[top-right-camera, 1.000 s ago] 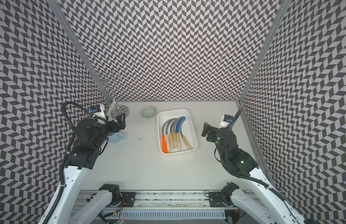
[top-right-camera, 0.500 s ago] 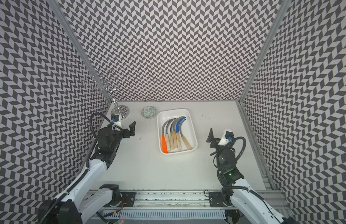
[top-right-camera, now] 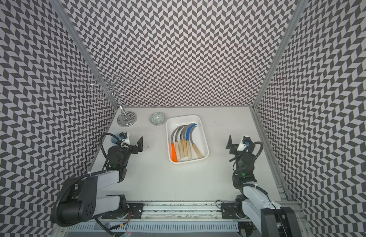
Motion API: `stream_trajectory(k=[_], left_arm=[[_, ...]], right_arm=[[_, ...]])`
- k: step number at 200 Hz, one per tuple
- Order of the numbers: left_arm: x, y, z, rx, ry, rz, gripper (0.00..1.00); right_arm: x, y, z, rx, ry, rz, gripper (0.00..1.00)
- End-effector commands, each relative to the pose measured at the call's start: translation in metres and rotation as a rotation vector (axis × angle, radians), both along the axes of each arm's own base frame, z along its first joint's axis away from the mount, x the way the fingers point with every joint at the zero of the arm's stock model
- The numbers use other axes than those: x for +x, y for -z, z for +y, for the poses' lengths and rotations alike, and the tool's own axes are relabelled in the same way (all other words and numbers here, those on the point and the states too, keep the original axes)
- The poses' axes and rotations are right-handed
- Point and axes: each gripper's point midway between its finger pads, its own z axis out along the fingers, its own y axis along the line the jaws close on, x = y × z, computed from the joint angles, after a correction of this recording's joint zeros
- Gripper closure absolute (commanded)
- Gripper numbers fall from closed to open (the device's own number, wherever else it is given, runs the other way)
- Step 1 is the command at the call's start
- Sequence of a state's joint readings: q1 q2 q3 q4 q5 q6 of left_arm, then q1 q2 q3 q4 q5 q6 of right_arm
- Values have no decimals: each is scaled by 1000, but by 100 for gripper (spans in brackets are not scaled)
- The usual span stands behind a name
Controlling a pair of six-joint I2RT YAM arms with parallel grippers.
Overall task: Put small sickles into storage boxes
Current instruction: Reset both arms
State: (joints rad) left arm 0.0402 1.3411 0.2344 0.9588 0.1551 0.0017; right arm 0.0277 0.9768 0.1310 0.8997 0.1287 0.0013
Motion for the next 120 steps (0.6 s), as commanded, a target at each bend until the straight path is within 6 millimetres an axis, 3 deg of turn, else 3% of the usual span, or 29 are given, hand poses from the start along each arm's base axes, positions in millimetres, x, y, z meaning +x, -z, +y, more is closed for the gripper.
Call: stream_trajectory(k=[1, 47, 76, 120], left_arm=[[4, -27, 1, -1, 3, -133, 0], [-3, -15, -5, 24, 36, -197, 0], [19, -3, -8, 31, 50, -97, 0], [19, -4, -5, 27, 33, -105, 0]], right_arm=[[-2, -12, 8, 3, -89, -82, 0], [1, 7, 18, -26, -162, -73, 0], [13, 24, 23, -12, -195, -42, 0], [30, 41, 38, -46, -274, -17, 0]])
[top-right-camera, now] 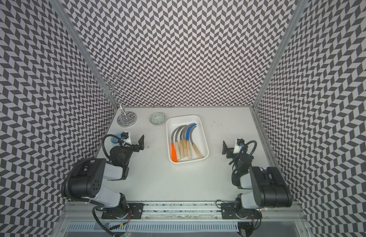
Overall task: Put small sickles into storage boxes
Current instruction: Reset both arms
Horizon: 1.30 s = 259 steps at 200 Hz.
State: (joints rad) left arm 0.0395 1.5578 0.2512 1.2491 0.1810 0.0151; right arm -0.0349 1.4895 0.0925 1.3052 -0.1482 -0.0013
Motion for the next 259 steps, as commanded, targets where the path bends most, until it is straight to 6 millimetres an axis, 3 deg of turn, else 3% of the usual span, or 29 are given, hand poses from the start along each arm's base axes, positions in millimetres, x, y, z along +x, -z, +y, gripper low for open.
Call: stream_trajectory(k=[1, 24, 28, 38, 259], left_arm=[[2, -3, -1, 13, 5, -13, 0], [2, -4, -2, 13, 6, -14, 0], [2, -4, -1, 13, 5, -14, 0], [2, -4, -2, 14, 5, -15, 0], [2, -4, -2, 28, -28, -12, 0]], right_arm=[[12, -38, 12, -28, -62, -166, 0], [30, -21, 5, -20, -11, -59, 0], [40, -28, 4, -18, -4, -64, 0], [44, -27, 4, -23, 4, -42, 0], [40, -31, 4, -23, 8, -77, 0]])
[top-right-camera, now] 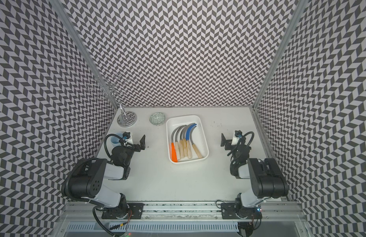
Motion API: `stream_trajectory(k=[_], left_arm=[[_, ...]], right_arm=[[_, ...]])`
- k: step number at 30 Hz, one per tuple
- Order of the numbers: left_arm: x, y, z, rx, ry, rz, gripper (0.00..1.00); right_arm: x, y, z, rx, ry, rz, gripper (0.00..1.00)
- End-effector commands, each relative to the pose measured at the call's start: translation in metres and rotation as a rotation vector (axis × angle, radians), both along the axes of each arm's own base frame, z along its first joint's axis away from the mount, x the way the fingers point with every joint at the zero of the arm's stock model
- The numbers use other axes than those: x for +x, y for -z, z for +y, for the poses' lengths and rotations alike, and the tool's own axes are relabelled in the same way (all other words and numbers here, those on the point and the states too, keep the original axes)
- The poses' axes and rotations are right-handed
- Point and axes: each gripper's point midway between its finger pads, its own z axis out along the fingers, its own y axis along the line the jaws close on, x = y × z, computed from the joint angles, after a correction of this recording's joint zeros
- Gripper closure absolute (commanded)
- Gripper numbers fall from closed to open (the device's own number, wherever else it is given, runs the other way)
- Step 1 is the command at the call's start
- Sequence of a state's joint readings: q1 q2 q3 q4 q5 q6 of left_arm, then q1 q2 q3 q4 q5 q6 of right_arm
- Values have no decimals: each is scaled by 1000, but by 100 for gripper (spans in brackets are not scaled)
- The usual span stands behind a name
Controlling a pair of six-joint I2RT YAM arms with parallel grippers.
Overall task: Put small sickles into storage boxes
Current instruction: Reset both arms
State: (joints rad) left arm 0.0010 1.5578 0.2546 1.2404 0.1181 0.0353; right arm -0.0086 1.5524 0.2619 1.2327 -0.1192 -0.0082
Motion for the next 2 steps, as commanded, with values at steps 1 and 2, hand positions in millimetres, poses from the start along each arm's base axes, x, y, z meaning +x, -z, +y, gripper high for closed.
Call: stream_trajectory(k=[1, 2], left_arm=[[1, -5, 2, 5, -6, -16, 0], [0, -5, 2, 10, -15, -19, 0]], right_arm=[[-1, -9, 0, -13, 5, -40, 0], [-1, -9, 0, -14, 5, -41, 0]])
